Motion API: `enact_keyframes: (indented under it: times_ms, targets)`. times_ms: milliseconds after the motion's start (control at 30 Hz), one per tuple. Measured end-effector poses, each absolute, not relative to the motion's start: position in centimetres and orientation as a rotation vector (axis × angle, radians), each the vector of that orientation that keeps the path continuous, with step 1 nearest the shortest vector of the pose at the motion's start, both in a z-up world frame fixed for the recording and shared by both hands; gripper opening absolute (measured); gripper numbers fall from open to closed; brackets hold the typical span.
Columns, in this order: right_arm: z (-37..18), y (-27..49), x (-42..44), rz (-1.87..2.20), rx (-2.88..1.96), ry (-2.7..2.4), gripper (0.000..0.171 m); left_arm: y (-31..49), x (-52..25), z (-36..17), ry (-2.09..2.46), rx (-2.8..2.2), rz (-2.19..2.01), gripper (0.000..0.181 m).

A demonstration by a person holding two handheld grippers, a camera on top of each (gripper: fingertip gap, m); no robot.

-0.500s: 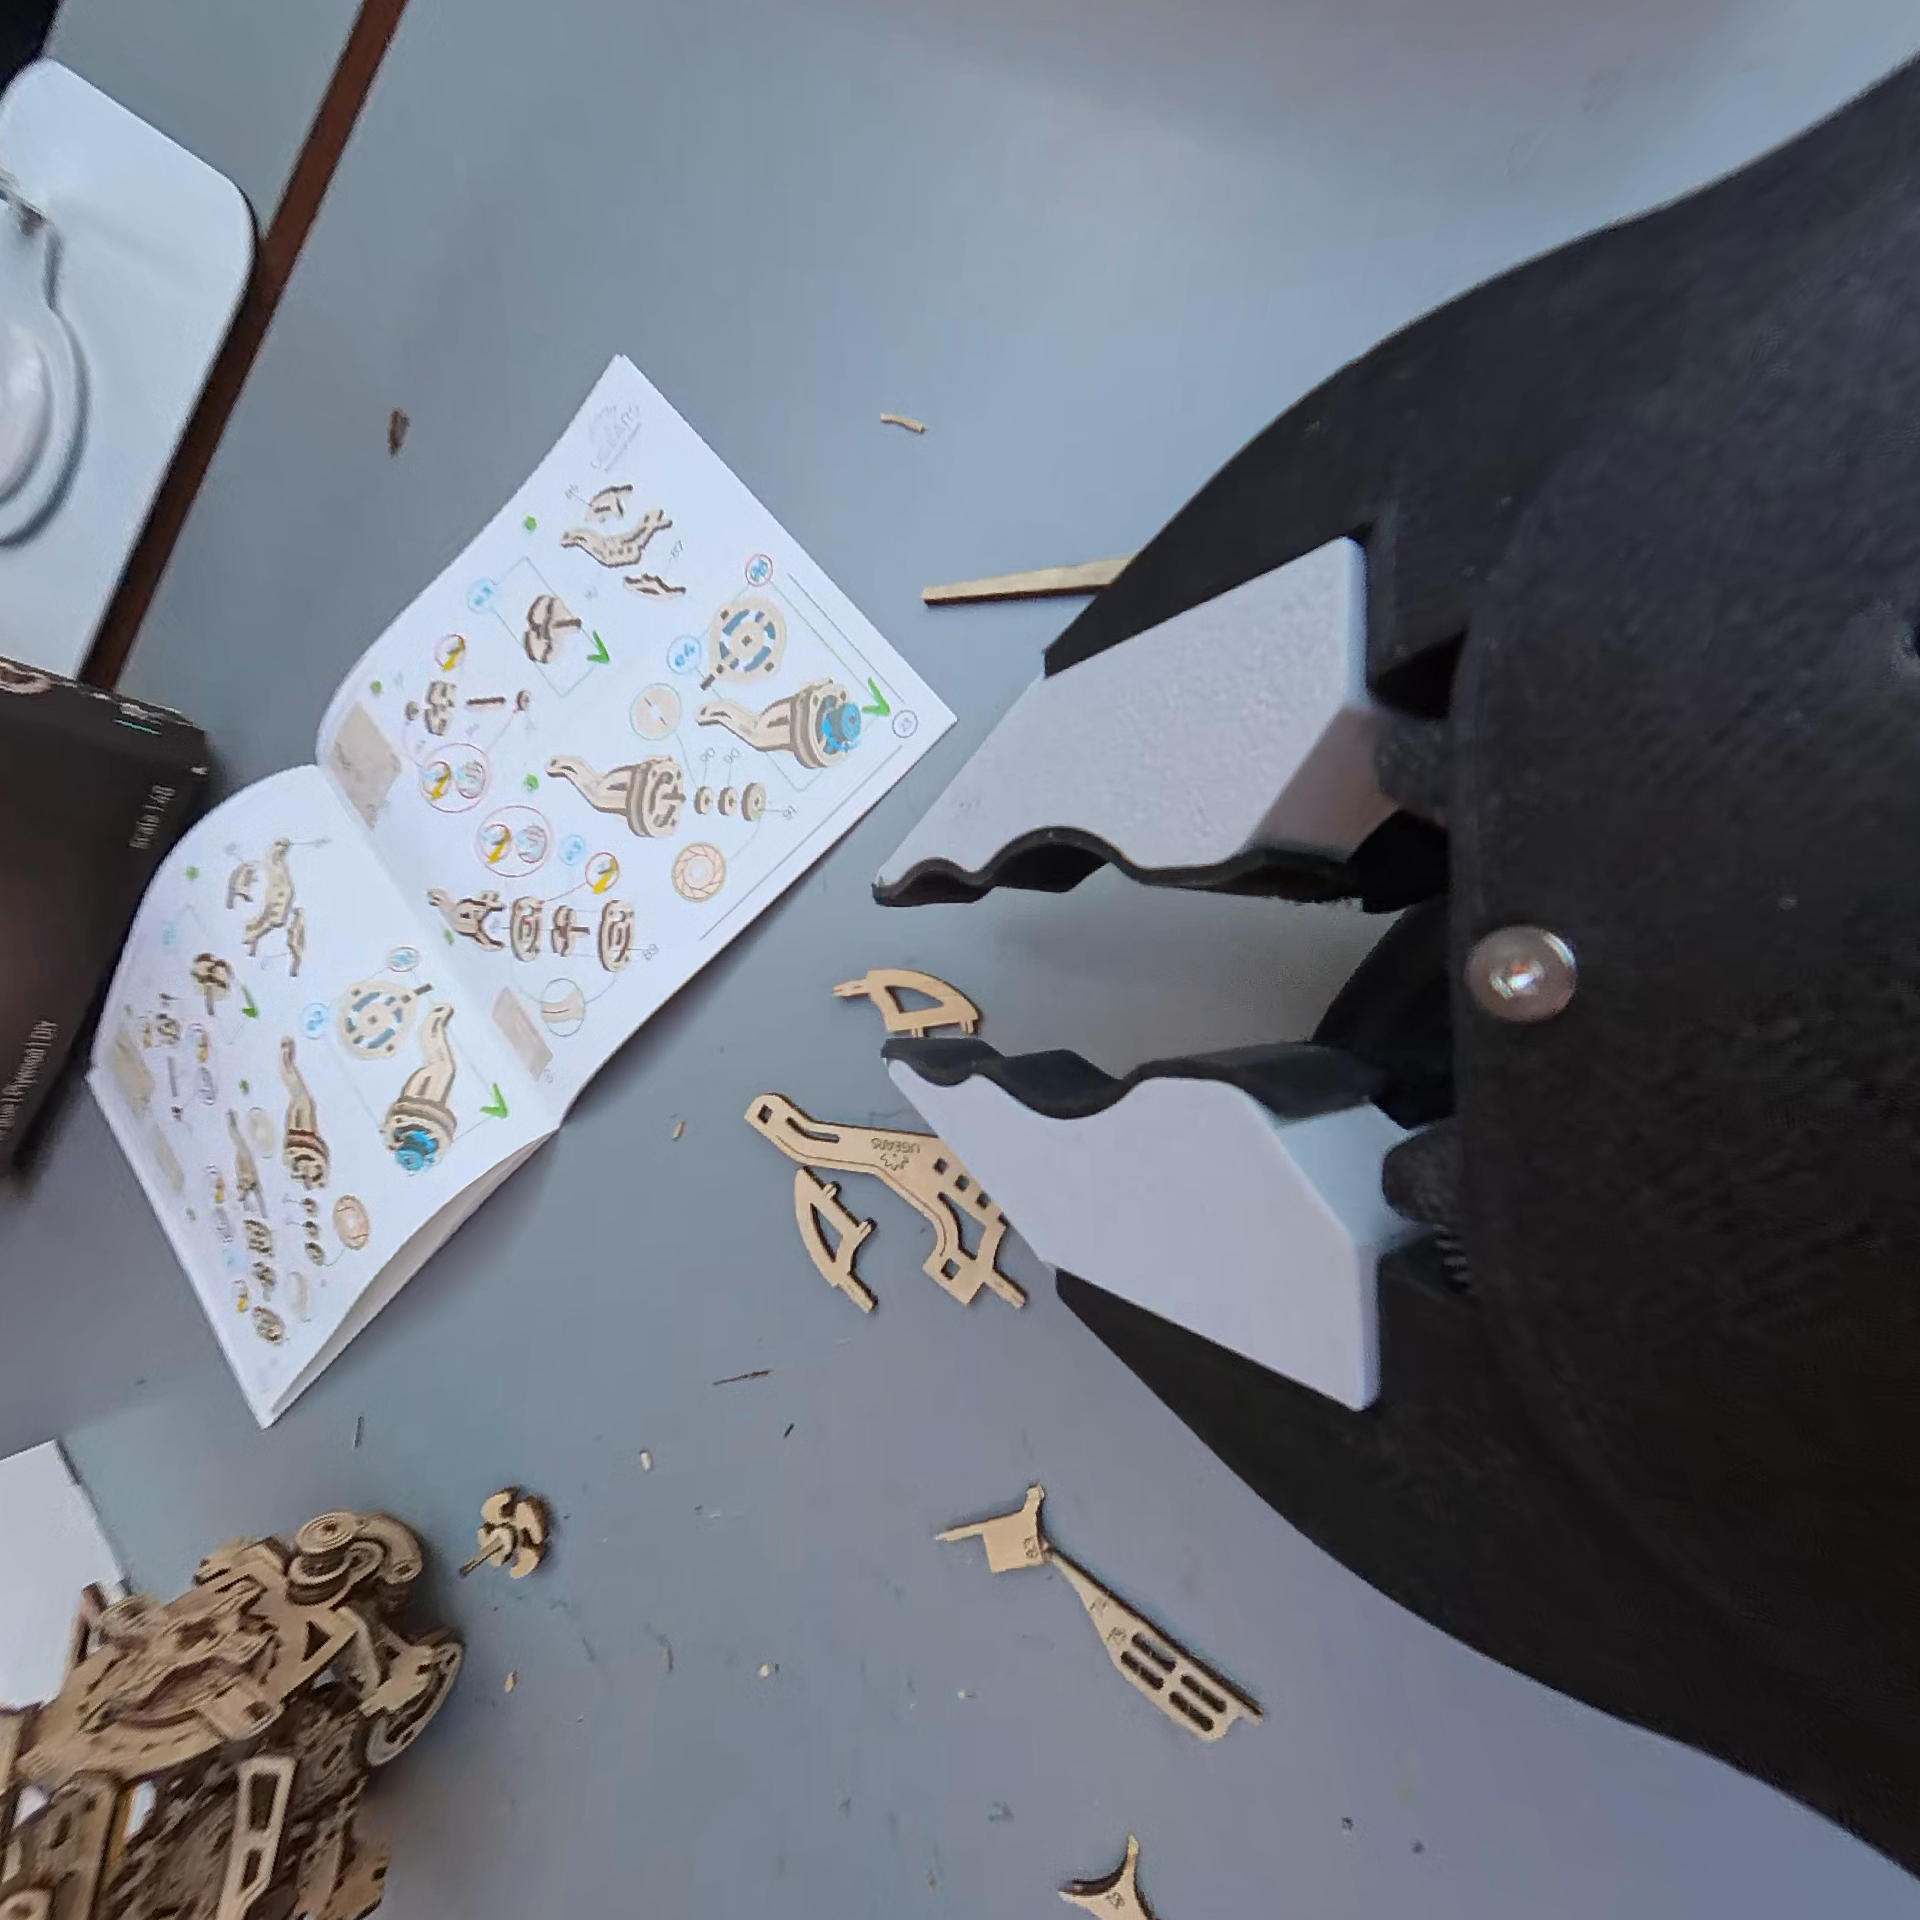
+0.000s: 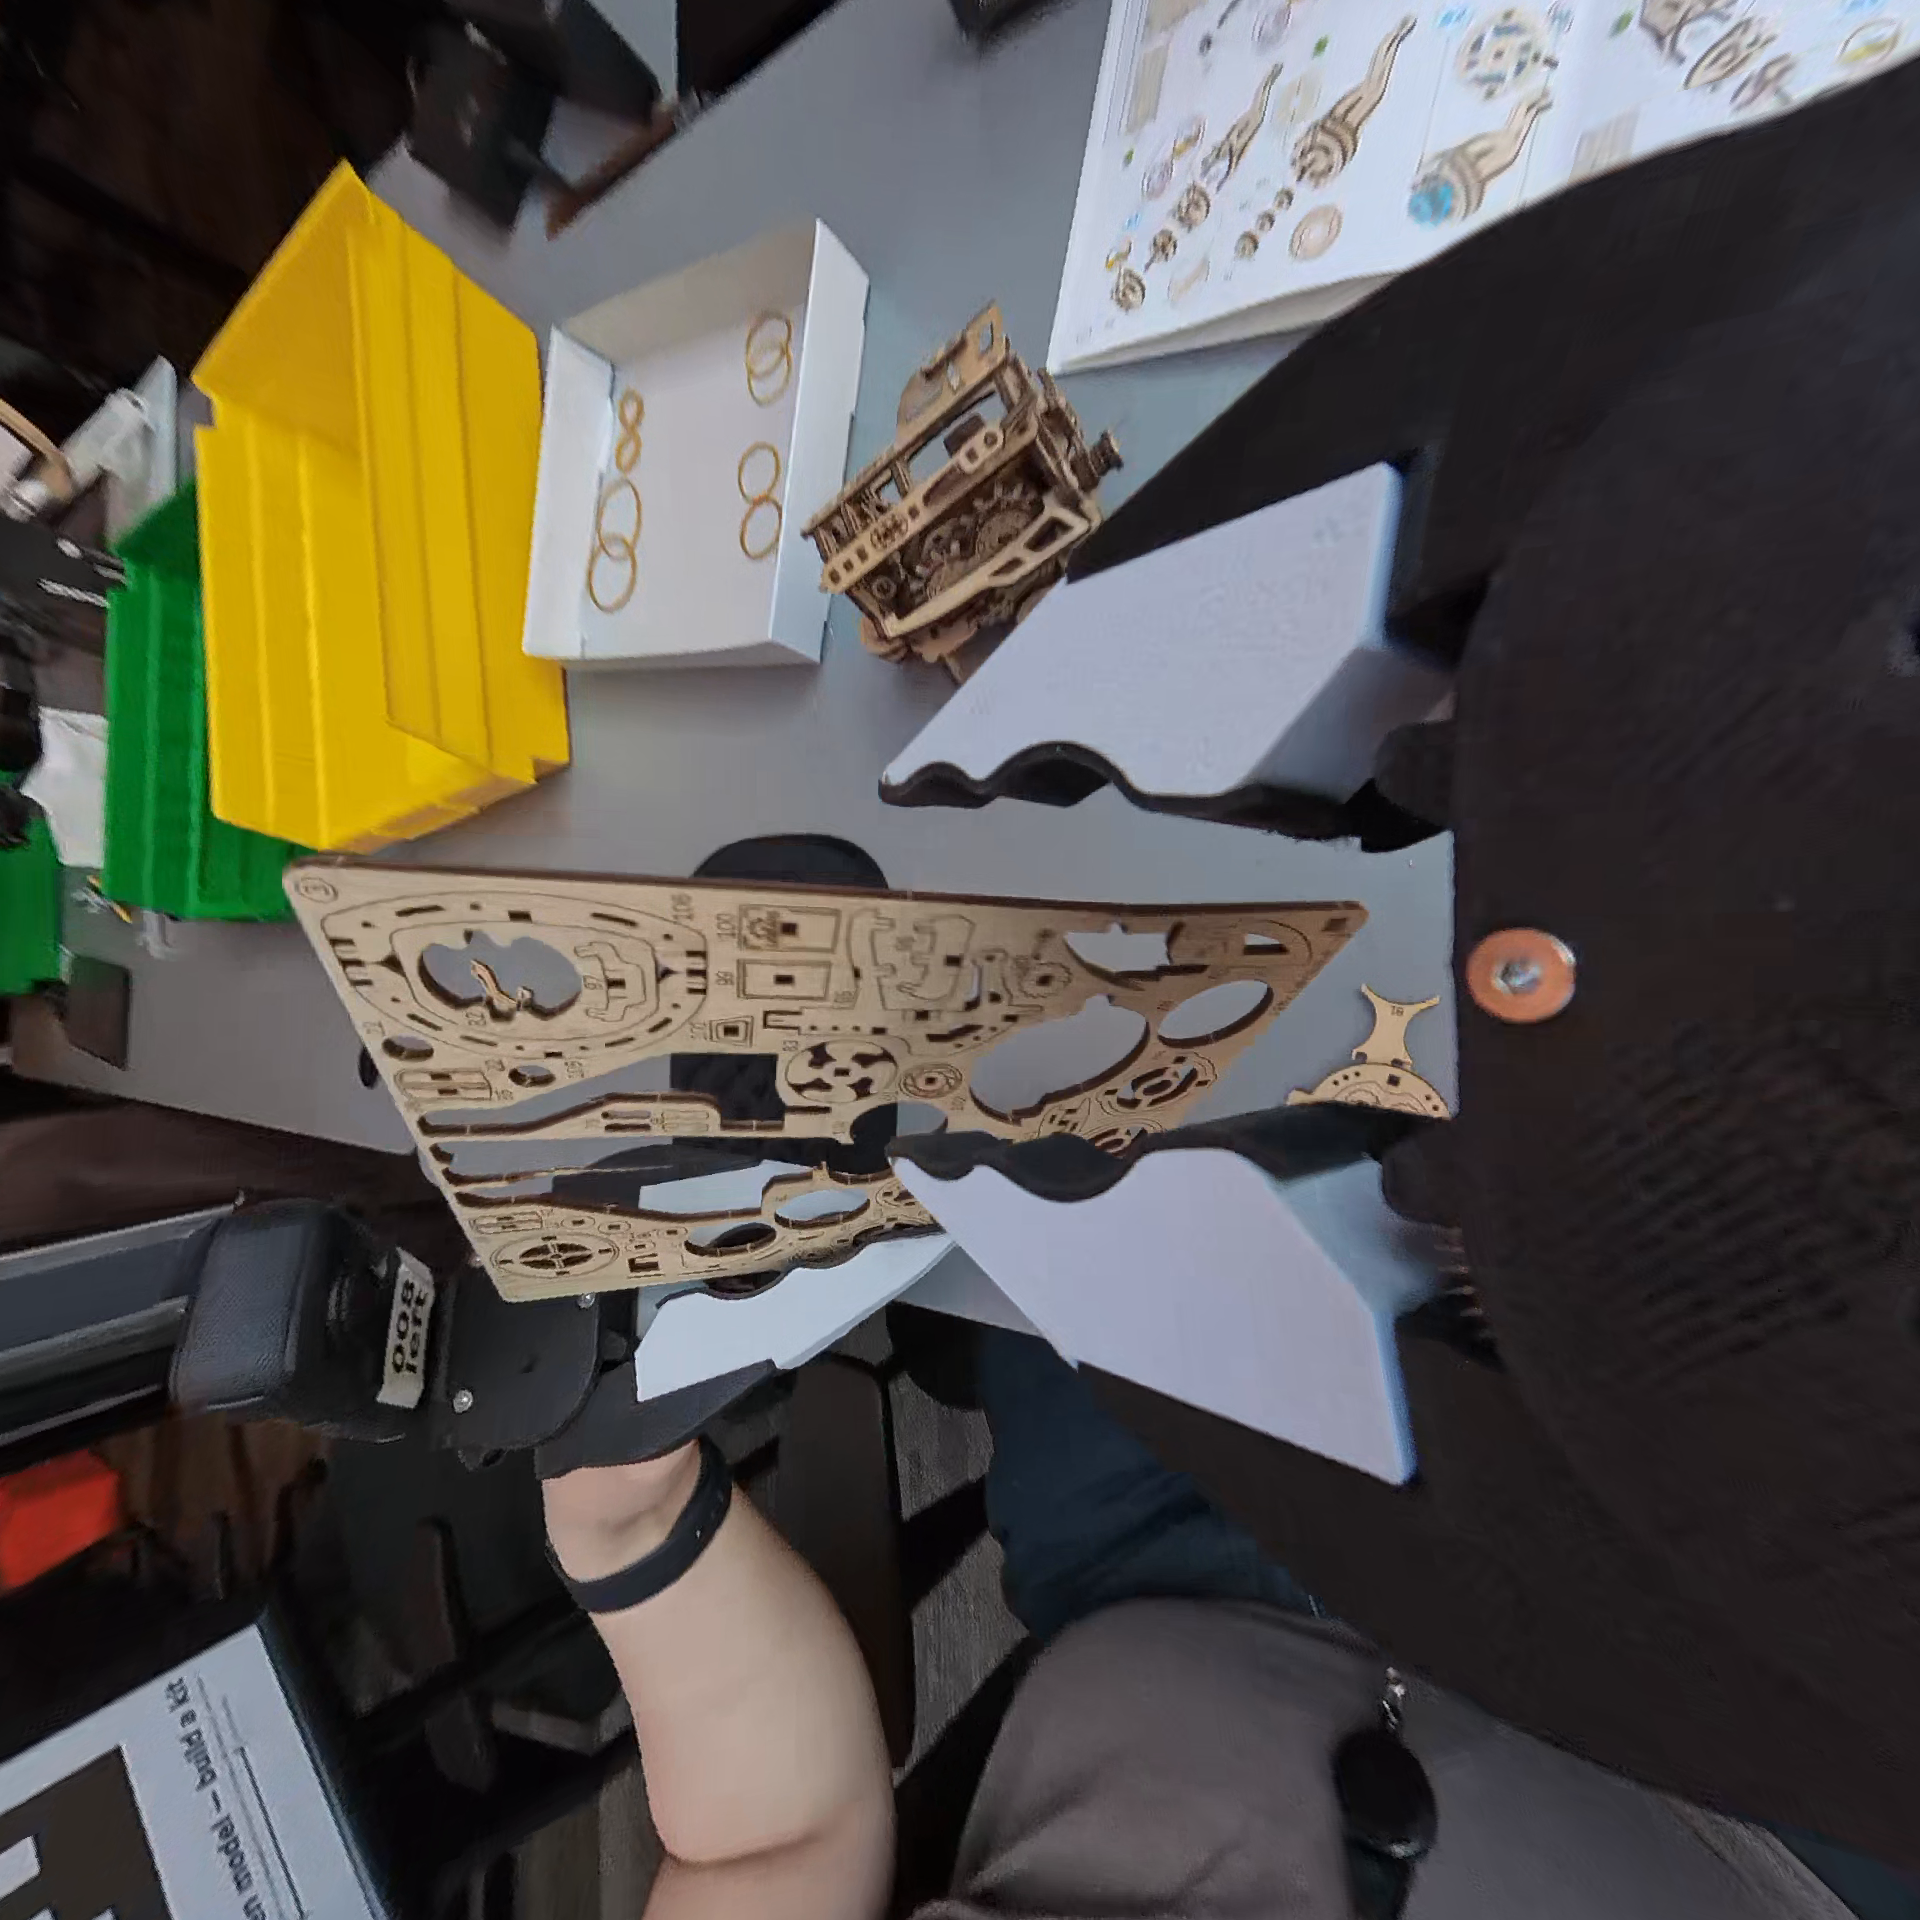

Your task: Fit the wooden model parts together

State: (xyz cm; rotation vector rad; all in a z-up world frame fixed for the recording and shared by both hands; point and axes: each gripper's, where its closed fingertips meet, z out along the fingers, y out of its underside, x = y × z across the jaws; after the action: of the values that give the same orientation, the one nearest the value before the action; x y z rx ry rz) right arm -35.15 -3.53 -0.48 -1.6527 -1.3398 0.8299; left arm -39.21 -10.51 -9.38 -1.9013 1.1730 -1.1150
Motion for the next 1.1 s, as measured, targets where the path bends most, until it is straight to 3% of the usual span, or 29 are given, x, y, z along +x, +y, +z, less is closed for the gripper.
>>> enact_keyframes:
  times_ms: [67,100,133,300,433,667,867,1100]
  targets:
    - [-1.0,-4.1,-35.9,0.949,-1.697,-1.408,0.045,-11.0,-39.5,-9.6,1.221,-1.903,-1.115,0.001]
    - [-1.0,-4.8,-36.2,1.028,-1.698,-1.448,0.023,-11.2,-39.7,-9.7,1.232,-1.910,-1.114,0.001]
    - [-1.1,-5.2,-36.5,1.093,-1.704,-1.471,0.014,-11.2,-40.1,-9.8,1.234,-1.914,-1.107,0.001]
    - [0.2,-5.3,-38.7,1.367,-1.702,-1.406,0.001,-9.8,-42.4,-8.4,1.038,-1.855,-1.169,0.004]
    - [1.8,-4.4,-42.4,1.536,-1.689,-1.274,0.001,-9.3,-46.7,-5.7,0.821,-1.735,-1.290,0.033]
    - [1.2,-1.4,-53.6,1.773,-1.751,-1.069,0.001,-8.1,-59.2,-6.8,0.469,-1.755,-1.134,0.034]
    - [-4.5,1.0,-64.2,1.947,-1.964,-0.919,0.001,-7.1,-69.7,-10.8,0.154,-1.897,-0.852,0.035]
    - [-9.5,2.6,-69.4,1.954,-2.186,-0.855,0.001,-7.4,-74.6,-13.4,-0.010,-1.922,-0.774,0.039]
